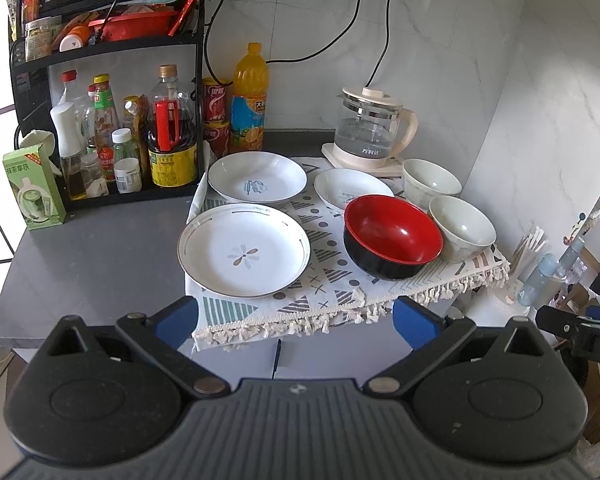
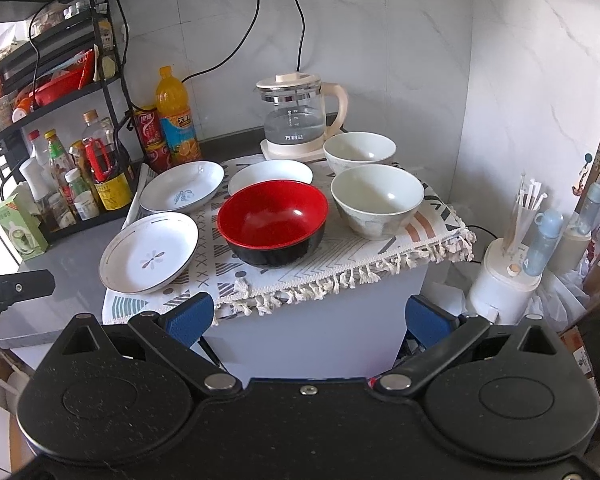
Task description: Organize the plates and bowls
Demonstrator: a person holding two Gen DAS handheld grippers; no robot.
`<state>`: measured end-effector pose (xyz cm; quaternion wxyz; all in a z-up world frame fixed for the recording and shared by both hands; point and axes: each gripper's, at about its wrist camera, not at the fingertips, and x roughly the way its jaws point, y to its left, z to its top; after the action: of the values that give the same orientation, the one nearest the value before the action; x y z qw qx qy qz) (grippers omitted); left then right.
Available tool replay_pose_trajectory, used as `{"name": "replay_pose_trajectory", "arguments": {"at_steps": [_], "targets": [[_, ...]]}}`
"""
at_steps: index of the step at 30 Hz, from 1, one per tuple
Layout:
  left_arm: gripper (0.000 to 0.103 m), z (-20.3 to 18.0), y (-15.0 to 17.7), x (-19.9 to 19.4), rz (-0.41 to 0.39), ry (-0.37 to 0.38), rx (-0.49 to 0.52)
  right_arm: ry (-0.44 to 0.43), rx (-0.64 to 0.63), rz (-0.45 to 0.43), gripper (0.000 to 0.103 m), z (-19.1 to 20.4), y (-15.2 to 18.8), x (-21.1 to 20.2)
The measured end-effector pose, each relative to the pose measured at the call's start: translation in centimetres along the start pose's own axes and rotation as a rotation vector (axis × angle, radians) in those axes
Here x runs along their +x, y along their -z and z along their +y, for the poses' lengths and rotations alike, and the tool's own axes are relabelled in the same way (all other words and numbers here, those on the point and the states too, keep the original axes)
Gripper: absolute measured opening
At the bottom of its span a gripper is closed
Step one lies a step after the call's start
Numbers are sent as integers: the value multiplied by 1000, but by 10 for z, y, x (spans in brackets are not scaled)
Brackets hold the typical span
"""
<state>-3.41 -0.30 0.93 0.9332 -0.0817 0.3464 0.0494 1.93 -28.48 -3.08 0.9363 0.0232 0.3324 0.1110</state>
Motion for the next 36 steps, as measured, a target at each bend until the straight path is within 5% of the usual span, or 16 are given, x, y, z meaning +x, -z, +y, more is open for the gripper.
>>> {"name": "replay_pose_trajectory", "arguments": {"at_steps": [19, 36], "targets": [[102, -15, -9, 18, -2, 8, 9, 14, 12, -10, 103, -7, -12, 19], [102, -24, -34, 83, 74, 45, -17, 44, 96, 20, 103, -30, -38, 75]]}}
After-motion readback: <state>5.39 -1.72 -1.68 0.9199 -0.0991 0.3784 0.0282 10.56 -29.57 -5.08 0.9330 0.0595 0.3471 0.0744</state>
